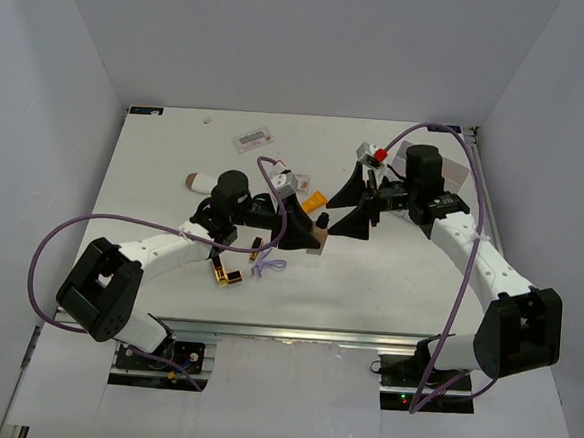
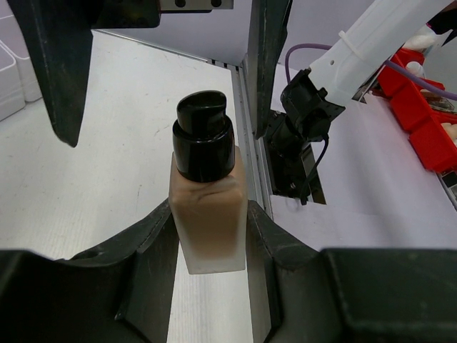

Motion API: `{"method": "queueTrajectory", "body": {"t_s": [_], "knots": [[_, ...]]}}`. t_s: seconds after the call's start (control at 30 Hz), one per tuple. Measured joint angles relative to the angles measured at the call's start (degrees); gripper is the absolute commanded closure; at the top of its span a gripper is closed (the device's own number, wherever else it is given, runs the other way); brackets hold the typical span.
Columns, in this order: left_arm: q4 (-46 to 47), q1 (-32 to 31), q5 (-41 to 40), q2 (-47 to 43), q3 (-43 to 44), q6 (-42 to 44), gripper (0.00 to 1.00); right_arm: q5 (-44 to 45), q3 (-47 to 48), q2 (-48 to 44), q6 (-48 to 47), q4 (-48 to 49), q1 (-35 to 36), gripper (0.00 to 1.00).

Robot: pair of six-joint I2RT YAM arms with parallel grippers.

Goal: Organize the makeup

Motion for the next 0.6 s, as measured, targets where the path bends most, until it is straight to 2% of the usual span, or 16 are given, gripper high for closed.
{"method": "queueTrajectory", "body": {"t_s": [0.2,0.33,0.43,0.6], "knots": [[0.3,-0.3,0.5,0.0,0.0,-0.5,1.0,2.4,3.0,1.8,-6.3,-6.8,2.6,0.08],[0.4,-0.4,0.6,0.0,0.0,-0.6,1.0,4.3,3.7,2.0,-9.5,-9.9,4.3,0.0],[0.4,-0.4,0.6,0.0,0.0,-0.5,1.0,5.6,3.7,2.0,-10.8,-11.3,5.1,0.18],[0.0,-0.4,0.3,0.0,0.0,-0.1,1.0,7.1,3.8,2.0,-12.3,-13.1,5.5,0.4]]}}
